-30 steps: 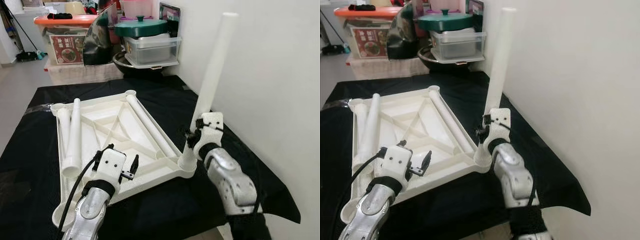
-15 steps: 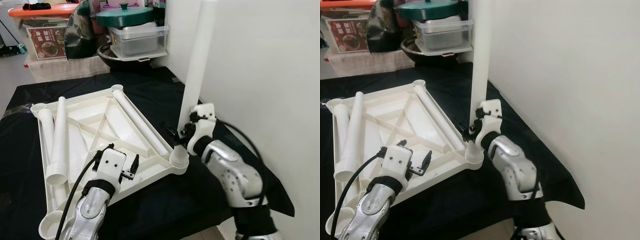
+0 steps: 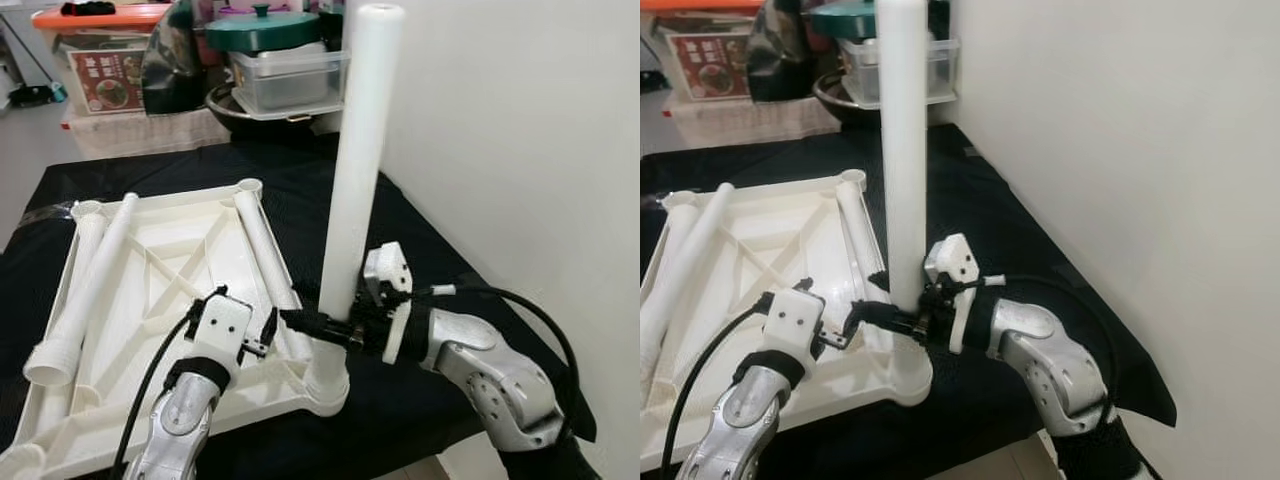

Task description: Building children table

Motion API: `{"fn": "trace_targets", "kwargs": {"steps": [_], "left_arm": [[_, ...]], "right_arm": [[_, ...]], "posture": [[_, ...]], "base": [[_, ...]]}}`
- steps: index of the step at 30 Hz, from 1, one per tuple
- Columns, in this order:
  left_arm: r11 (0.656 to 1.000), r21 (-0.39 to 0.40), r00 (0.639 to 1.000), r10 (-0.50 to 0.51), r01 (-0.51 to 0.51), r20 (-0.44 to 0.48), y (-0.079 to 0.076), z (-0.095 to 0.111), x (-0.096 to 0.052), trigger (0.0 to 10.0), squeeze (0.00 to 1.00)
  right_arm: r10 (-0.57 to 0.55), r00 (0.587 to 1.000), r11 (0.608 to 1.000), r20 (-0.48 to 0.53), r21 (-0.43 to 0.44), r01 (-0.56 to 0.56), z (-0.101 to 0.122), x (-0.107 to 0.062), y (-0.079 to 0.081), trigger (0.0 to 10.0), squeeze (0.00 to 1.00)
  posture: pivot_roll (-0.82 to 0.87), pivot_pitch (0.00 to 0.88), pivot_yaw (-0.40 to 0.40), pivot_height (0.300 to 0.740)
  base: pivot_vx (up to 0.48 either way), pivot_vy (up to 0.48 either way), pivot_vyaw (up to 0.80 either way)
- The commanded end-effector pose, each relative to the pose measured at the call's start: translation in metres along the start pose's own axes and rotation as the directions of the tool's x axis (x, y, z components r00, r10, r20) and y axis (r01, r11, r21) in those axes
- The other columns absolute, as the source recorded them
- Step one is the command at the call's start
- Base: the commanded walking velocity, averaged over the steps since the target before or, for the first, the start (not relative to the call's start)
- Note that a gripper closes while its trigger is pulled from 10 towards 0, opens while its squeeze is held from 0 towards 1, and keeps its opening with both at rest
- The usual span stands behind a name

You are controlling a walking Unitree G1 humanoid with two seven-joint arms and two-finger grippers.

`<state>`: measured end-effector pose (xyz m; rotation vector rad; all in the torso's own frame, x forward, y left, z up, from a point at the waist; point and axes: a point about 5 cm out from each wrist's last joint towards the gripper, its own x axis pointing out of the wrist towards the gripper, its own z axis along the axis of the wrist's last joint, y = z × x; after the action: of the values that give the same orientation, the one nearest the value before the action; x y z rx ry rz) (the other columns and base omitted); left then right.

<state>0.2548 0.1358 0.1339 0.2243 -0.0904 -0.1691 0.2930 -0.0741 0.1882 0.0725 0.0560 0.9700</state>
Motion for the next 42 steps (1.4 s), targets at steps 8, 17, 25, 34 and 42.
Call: {"fn": "trace_targets", "kwargs": {"steps": [8, 17, 25, 34, 42], "left_arm": [[1.0, -0.003, 1.0, -0.01, 0.01, -0.016, -0.004, -0.005, 0.0, 10.0, 0.0], [1.0, -0.003, 1.0, -0.011, 0.011, -0.019, -0.003, -0.006, -0.001, 10.0, 0.0], [1.0, -0.003, 1.0, -0.012, 0.012, -0.019, -0.003, -0.006, 0.0, 10.0, 0.0], [1.0, 0.0, 1.0, -0.003, 0.003, -0.017, -0.002, -0.005, -0.001, 10.0, 0.0], [1.0, -0.001, 1.0, -0.008, 0.008, -0.018, -0.002, -0.006, -0.001, 10.0, 0.0]], "right_arm": [[-0.688, 0.697, 0.71, -0.205, 0.012, 0.704, -0.038, -0.03, -0.061, 0.0, 0.0], [-0.592, 0.799, 0.797, -0.104, 0.071, 0.599, -0.023, -0.016, -0.031, 10.0, 1.0], [-0.289, 0.956, 0.949, 0.042, 0.141, 0.281, 0.009, -0.003, -0.019, 10.0, 0.0], [0.296, 0.953, 0.954, 0.054, 0.017, -0.298, 0.01, -0.024, 0.034, 0.2, 0.0], [-0.147, 0.983, 0.988, -0.106, 0.03, 0.151, -0.023, -0.009, -0.007, 0.0, 0.0]], "posture": [[0.1, 0.0, -0.055, 0.74], [0.09, 0.0, -0.048, 0.74], [0.1, 0.0, -0.055, 0.74], [0.11, 0.0, -0.065, 0.74], [0.09, 0.0, -0.054, 0.74]], "base": [[0.0, 0.0, 0.0], [0.0, 0.0, 0.0], [0.0, 0.0, 0.0], [0.0, 0.0, 0.0], [0.0, 0.0, 0.0]]}}
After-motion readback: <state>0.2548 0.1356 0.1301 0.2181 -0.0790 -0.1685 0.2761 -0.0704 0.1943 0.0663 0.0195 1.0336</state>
